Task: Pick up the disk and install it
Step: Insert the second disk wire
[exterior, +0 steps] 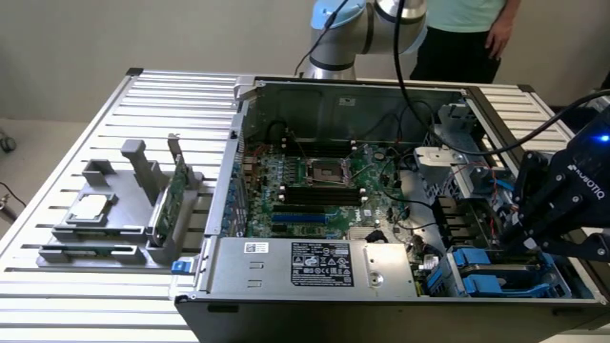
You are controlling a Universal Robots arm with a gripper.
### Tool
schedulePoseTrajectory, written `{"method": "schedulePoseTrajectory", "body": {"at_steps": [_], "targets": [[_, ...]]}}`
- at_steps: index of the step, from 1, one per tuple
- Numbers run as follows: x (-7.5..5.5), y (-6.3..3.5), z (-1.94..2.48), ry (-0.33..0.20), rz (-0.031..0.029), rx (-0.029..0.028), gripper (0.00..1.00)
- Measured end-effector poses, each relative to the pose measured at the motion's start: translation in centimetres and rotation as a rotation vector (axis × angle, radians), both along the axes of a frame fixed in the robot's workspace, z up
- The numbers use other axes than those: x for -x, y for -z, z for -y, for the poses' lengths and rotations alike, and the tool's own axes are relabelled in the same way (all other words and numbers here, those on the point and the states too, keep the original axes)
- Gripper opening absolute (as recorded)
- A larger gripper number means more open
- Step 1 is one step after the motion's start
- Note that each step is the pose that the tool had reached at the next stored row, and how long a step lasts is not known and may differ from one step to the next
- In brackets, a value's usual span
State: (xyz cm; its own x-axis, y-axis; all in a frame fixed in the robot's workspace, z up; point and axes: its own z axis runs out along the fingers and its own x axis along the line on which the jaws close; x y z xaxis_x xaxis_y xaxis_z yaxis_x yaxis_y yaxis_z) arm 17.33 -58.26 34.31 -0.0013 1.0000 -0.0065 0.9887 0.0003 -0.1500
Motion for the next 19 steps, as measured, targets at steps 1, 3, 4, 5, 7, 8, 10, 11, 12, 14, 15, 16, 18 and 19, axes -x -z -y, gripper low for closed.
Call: {"method": "schedulePoseTrajectory", "body": {"at_steps": [1, 3, 4, 5, 7, 8, 10, 11, 12, 14, 15, 16, 18, 19], "targets": [[0.01, 0.02, 0.02, 0.000, 0.0000, -0.0044, 0.16], [0.05, 0.04, 0.08, 0.000, 0.0000, -0.0140, 0.16], [0.06, 0.06, 0.15, 0.000, 0.0000, -0.0173, 0.16], [0.07, 0.07, 0.28, 0.000, 0.0000, -0.0195, 0.16], [0.08, 0.12, 0.53, 0.000, 0.0000, -0.0234, 0.16], [0.08, 0.15, 0.60, 0.000, 0.0000, -0.0253, 0.16], [0.11, 0.17, 0.72, 0.000, 0.0000, -0.0304, 0.16], [0.15, 0.18, 0.77, 0.000, 0.0000, -0.0330, 0.16], [0.17, 0.18, 0.81, 0.000, 0.0000, -0.0355, 0.16], [0.20, 0.18, 0.83, 0.000, 0.0000, -0.0431, 0.16], [0.21, 0.17, 0.84, 0.000, 0.0000, -0.0479, 0.16], [0.21, 0.18, 0.84, 0.000, 0.0000, -0.0529, 0.16], [0.23, 0.18, 0.88, -0.001, 0.0003, -0.0651, 0.16], [0.25, 0.18, 0.90, -0.001, 0.0011, -0.0705, 0.16]]}}
